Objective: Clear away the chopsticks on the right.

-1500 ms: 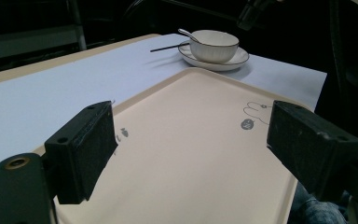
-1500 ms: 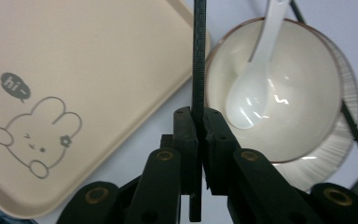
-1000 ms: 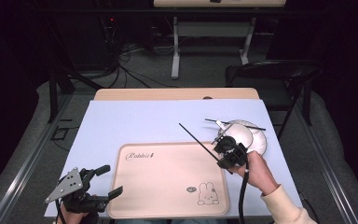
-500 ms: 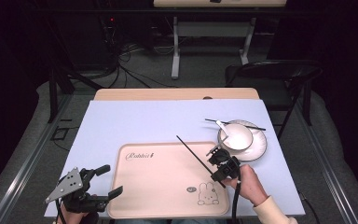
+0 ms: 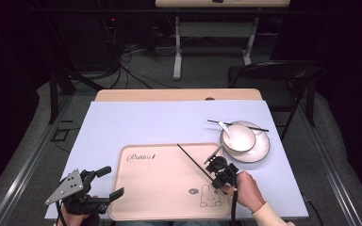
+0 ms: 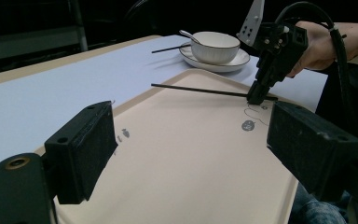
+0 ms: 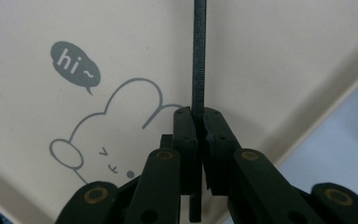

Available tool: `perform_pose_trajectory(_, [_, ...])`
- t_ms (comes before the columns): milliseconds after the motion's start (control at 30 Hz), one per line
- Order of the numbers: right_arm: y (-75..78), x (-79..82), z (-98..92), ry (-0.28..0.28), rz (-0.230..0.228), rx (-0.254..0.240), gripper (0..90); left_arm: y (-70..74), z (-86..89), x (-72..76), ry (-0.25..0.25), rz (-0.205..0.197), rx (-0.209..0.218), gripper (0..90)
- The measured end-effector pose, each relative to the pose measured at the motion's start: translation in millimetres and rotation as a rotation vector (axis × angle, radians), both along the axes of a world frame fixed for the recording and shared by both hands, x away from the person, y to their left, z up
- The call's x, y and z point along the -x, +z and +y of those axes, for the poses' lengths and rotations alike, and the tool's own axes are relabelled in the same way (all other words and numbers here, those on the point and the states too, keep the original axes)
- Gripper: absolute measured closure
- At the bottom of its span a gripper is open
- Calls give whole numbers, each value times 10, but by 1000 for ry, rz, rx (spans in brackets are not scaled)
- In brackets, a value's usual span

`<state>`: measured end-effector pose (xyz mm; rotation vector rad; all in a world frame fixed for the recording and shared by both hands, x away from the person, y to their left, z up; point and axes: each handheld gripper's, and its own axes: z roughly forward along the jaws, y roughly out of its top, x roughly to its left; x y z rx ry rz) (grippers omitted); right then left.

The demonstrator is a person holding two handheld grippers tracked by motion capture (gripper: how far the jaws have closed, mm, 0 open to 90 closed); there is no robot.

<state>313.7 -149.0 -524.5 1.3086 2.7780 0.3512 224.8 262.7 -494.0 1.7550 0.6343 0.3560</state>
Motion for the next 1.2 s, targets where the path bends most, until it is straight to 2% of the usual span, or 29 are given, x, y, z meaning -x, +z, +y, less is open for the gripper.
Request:
perform_pose_trajectory(67, [-5, 6, 15, 10, -16, 4, 847, 4, 2, 2, 2, 3, -8, 154])
perform_pose_trajectory(200, [6, 20, 31, 15, -17, 31, 844, 2, 0, 4, 4, 0, -4, 154])
perform_pose_trajectory(400, [1, 24, 33, 20, -25, 28, 800, 3, -1, 4, 3, 0, -5, 154])
perform_pose_trajectory(433, [10, 27, 32, 19, -34, 35, 770, 3, -1, 5, 3, -1, -5, 154])
perform_pose_trajectory(567, [51, 37, 23, 44, -35, 13, 623, 3, -3, 6, 3, 0, -5, 154])
perform_pose_trajectory(667, [112, 28, -26, 68, -58, 2, 460, 3, -1, 6, 2, -2, -7, 154])
perform_pose_trajectory(700, [144, 21, -61, 63, -67, 1, 386, 3, -1, 6, 1, -2, -6, 154])
perform_pose_trajectory(800, [215, 2, -164, 50, -95, -6, 273, 1, -1, 4, 3, 0, -5, 154])
perform_pose_trajectory(900, [270, -9, -293, 59, -119, -7, 164, -2, 0, 1, -2, -1, 2, 154])
perform_pose_trajectory(1067, [344, -11, -482, 85, -137, -3, 70, 1, -3, 0, 0, 0, -7, 154])
perform_pose_trajectory(1200, [420, -37, -680, 70, -153, 11, 8, -1, -3, -4, 1, 1, -5, 154])
